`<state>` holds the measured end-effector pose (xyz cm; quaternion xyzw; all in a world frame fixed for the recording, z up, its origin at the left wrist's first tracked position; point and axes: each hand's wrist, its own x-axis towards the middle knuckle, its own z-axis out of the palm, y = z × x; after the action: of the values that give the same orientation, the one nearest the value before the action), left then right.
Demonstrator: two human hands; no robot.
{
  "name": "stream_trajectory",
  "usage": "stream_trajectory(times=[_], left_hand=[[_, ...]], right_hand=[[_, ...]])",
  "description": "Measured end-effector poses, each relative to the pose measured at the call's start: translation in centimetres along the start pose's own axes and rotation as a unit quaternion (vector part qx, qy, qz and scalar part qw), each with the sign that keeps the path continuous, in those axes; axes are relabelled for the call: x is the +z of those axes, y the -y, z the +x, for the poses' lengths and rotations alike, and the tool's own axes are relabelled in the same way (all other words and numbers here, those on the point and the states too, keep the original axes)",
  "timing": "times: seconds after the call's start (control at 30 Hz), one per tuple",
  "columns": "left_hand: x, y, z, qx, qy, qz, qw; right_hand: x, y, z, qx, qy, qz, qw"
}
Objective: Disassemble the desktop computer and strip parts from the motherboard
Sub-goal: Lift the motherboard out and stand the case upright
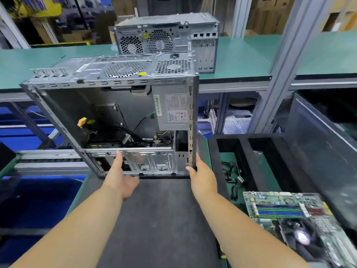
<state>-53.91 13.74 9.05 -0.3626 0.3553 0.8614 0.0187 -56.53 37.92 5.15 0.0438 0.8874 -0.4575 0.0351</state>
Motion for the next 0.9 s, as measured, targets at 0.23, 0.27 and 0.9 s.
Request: stream_trajectory(times=[0.23, 0.27, 0.9], left_hand=[[1.3, -0.2, 0.8, 0.031, -0.058, 0.012, 0.998], [1.2, -0.2, 0.9, 0.036, -0.058, 0.018, 0.998], [1.9, 8.8, -7.0, -0.053, 0.165, 0.241, 0.955]], right_hand=[[-0.1, 0.0, 1.2, 0.003, 0.022, -0.053, 0.998], [-0.3, 0.0, 1.4, -0.002, 0.024, -0.065, 0.998], [-9.8, 0.8, -11.9, -0.005, -0.096, -0.092, 0.991]])
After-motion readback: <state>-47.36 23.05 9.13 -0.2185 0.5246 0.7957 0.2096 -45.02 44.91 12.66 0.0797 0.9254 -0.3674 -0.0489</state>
